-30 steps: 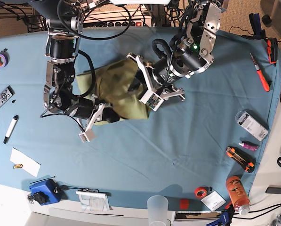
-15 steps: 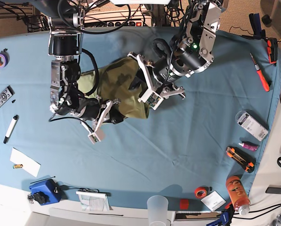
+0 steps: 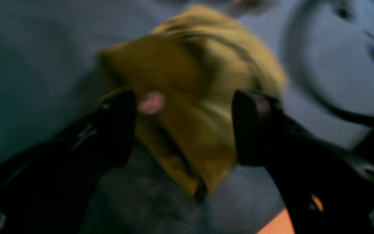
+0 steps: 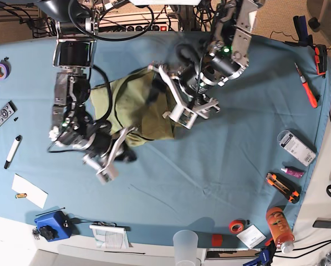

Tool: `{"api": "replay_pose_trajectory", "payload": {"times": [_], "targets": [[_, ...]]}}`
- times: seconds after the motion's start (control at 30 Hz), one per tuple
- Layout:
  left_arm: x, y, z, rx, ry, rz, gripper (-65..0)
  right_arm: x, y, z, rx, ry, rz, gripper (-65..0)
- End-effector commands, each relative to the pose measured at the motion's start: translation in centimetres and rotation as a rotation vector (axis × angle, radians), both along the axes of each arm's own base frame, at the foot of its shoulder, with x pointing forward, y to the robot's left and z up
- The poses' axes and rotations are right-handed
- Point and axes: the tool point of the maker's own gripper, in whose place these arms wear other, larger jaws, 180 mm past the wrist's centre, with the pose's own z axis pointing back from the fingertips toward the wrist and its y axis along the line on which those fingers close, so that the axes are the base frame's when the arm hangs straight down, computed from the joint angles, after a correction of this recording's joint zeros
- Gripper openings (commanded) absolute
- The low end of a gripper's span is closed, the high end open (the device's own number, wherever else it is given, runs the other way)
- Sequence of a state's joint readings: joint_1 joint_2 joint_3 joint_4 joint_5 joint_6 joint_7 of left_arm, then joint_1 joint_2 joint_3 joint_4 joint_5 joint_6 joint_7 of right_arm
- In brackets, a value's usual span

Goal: Layout the t-shirt on the table in an organized manner, then fold the t-shirt properly
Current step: 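Grasp the bundle edge with the left gripper and fold it over, then hold the bundle with both grippers and tuck its loose edge under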

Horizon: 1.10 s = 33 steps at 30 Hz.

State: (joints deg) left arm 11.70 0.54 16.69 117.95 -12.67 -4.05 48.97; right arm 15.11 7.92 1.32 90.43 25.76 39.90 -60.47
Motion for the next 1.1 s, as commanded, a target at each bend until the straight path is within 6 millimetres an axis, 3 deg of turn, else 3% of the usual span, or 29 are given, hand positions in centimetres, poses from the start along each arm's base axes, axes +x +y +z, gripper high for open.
{"api": "replay_pose_trajectory", "payload": {"times": [0.0,0.13,0.33,0.5,0.6,0.83,1.07], "targets": [[0.5,-0.4,0.8,-0.040,-0.006,0.031,-19.3,1.0,-0.5,2.7,-0.008,-0.084,-0.009,-65.0],[0.4,-1.3,-1.8,-0.068,0.108,0.078,-19.3,1.5,-3.6,4.5,-0.127,-0.144,-0.098,-65.0],[0.1,-2.0,-5.9,-0.032,0.231,0.109,-19.3,1.0,-10.6,3.5,-0.292,-0.101,-0.273,-65.0],[0.4,-1.9,-6.7,-0.028,0.281,0.185,-19.3,-0.8,-15.2,2.4,-0.388,-0.052,-0.341,-65.0],[0.2,-2.4,-7.2,-0.038,0.308,0.191,-19.5,-2.3,-16.3,0.9,-0.426,-0.006,-0.335,-65.0],[-1.1,-3.1,-10.2,-0.048,0.430,0.205,-21.1,-5.2,-16.5,-2.3,-0.443,0.065,-0.310,-65.0],[-2.2,-4.5,-10.0,-0.134,0.513,0.180,-44.9,-6.3,-16.5,-3.4,-0.445,0.099,-0.302,-65.0]]}}
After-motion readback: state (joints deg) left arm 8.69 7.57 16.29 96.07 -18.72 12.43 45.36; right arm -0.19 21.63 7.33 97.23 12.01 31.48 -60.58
